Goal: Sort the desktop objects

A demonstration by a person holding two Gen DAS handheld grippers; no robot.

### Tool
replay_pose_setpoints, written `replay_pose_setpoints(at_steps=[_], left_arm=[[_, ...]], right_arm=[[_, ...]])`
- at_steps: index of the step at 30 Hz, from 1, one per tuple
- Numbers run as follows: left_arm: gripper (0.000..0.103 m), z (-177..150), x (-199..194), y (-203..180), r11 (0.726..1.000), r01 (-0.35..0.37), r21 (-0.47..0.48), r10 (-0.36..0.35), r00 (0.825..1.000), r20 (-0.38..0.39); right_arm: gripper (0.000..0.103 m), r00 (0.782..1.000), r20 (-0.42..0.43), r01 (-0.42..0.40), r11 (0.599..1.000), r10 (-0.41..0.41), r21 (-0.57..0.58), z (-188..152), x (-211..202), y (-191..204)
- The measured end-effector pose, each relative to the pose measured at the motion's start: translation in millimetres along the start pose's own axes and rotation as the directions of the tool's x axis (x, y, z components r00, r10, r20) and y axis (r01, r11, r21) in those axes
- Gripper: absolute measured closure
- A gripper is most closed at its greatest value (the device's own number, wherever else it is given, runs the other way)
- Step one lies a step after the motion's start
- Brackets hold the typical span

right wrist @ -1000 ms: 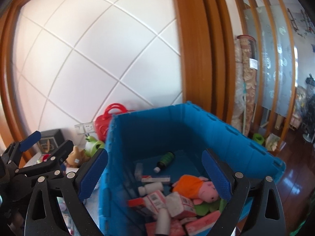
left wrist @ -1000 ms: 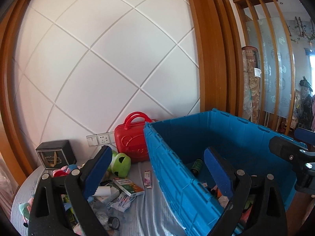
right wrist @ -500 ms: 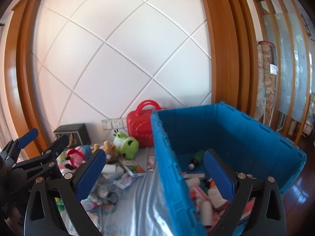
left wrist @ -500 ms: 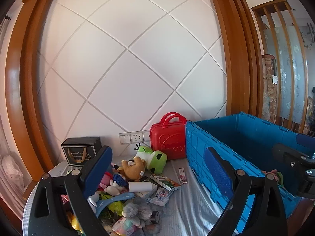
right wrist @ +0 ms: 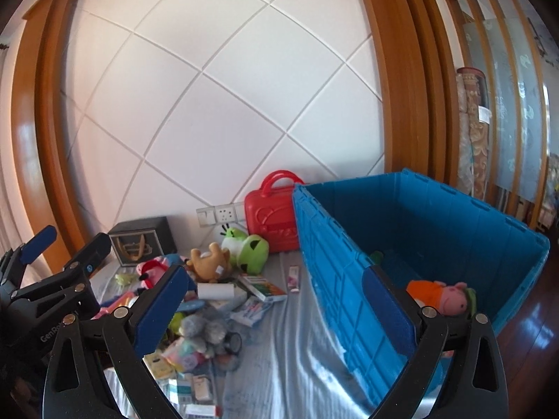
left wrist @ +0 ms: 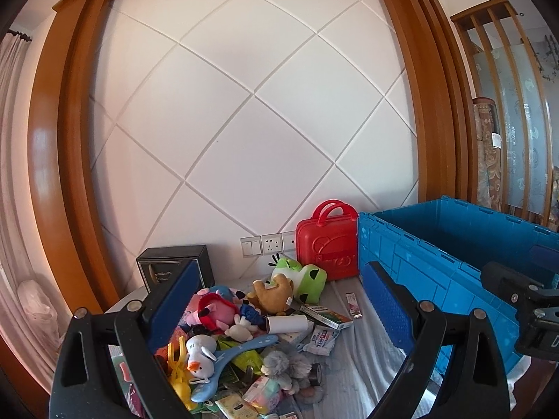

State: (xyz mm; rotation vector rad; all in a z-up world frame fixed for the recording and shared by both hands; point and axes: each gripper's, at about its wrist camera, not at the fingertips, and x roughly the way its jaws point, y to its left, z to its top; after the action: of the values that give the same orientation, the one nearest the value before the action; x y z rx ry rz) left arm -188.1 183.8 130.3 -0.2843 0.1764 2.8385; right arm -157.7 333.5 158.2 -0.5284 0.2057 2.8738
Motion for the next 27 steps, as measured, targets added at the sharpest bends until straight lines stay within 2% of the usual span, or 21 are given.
replay_pose_setpoints(at_steps=[2,4,7,11,17,23,27], left_arm=[[0.007,-6.2,-5.1,-5.4,1.000,-0.029,0.003,0.029,1.000,0.001],[0.007,-12.3,-9.3,-12.3,1.000,-0.027,0.003,0.027,0.999,-0.018],[0.007,-21.8,-20.9,-26.3,1.000,0.017,0.007,-0.016,1.000,-0.026],[0.007,-29.7,-41.5,-44.1,0.992,0.124,-0.025,-0.124,0.992,0.000],[0.007,-21.3,-57.4,-67.0,0.972,0.233,0.043,-0.233,0.972,0.006],[0.007,-23.2,-56.7,-65.1,0.958,0.285,0.041,-0.284,0.959,-0.023],[0.007,-35.6,-51.9,-61.0,0.957,0.286,0.045,-0.284,0.957,-0.060]], right_arm=[[0.001,1.000,0.012,0.003,1.000,-0.003,-0.012,-3.2,-7.7,-1.5],[0.001,1.000,0.005,0.003,1.000,-0.003,-0.026,-6.1,-15.1,-3.5],[0.001,1.000,0.000,0.012,0.999,-0.012,-0.035,-13.3,-31.2,-11.3],[0.001,0.997,0.012,0.075,0.995,-0.074,-0.071,-27.5,-55.1,-20.9],[0.000,0.982,0.028,0.187,0.982,-0.186,-0.013,-35.6,-90.7,-39.2],[0.000,0.967,0.027,0.252,0.967,-0.253,0.020,-38.3,-104.8,-38.5],[0.000,0.965,-0.003,0.263,0.964,-0.263,0.043,-46.9,-101.1,-40.1]])
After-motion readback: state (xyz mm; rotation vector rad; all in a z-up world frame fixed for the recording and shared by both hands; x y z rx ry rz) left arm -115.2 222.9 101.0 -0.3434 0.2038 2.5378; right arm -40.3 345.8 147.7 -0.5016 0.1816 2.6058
